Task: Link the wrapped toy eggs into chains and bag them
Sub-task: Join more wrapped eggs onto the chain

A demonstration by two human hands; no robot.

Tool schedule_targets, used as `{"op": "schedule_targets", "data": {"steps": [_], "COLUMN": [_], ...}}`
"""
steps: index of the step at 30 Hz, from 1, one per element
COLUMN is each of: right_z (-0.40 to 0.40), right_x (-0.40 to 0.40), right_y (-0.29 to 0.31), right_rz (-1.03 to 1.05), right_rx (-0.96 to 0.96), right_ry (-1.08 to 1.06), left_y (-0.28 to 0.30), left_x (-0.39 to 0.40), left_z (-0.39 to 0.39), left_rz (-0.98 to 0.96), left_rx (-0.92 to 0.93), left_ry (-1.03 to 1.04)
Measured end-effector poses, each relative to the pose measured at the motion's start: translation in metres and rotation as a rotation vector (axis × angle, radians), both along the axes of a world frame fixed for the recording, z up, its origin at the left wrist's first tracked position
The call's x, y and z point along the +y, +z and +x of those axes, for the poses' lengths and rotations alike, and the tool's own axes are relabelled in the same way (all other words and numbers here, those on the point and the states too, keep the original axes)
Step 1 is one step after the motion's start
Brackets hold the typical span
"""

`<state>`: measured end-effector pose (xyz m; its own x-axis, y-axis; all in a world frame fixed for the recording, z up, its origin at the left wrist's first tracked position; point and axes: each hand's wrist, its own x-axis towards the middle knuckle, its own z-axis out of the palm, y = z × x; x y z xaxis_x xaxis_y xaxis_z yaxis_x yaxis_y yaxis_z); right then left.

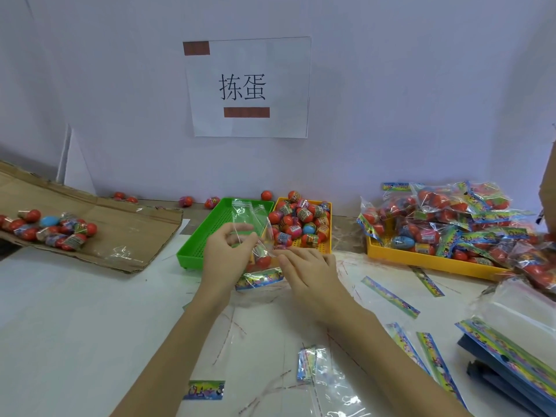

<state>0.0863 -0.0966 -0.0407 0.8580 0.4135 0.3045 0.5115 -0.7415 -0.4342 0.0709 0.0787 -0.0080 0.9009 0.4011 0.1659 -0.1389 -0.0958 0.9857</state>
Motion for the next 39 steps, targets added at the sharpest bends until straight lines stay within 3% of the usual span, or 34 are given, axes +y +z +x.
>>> {"op": "schedule_targets", "data": {"steps": [5,7,11,16,26,39], "right_z": [0.001,-0.001,-0.008,-0.022,-0.021,-0.017], "right_x": [0.001,-0.004,-0.023,-0.031,-0.024,-0.035], "right_y": [-0.001,0.008,0.03,0.049,0.037,0.041], "right_rz": [0.158,0.328,0.72,0.928,0.574,0.464], "right_rx": [-0.058,-0.127,-0.209,-0.195,-0.258,-0.179], "right_ry": [-0.045,-0.048,-0.047,-0.026,-0.054,-0.079], "left_y": [-0.001,0.0,0.005,0.005,-0.009,-0.01], "left_x": [-0.001,-0.001,-0.001,-0.013,-0.033,-0.034], "left_z": [0.0,-0.001,-0.005,-0.01,-0.012,-0.009], "left_rz": [0.041,0.044,0.054,0.178,0.224,0.276], "left_rx": [-0.014,-0.013,0.028,0.007,-0.137,-0.178], "left_ry": [0.012,-0.01,-0.277,-0.509,-0.532,-0.485]}}
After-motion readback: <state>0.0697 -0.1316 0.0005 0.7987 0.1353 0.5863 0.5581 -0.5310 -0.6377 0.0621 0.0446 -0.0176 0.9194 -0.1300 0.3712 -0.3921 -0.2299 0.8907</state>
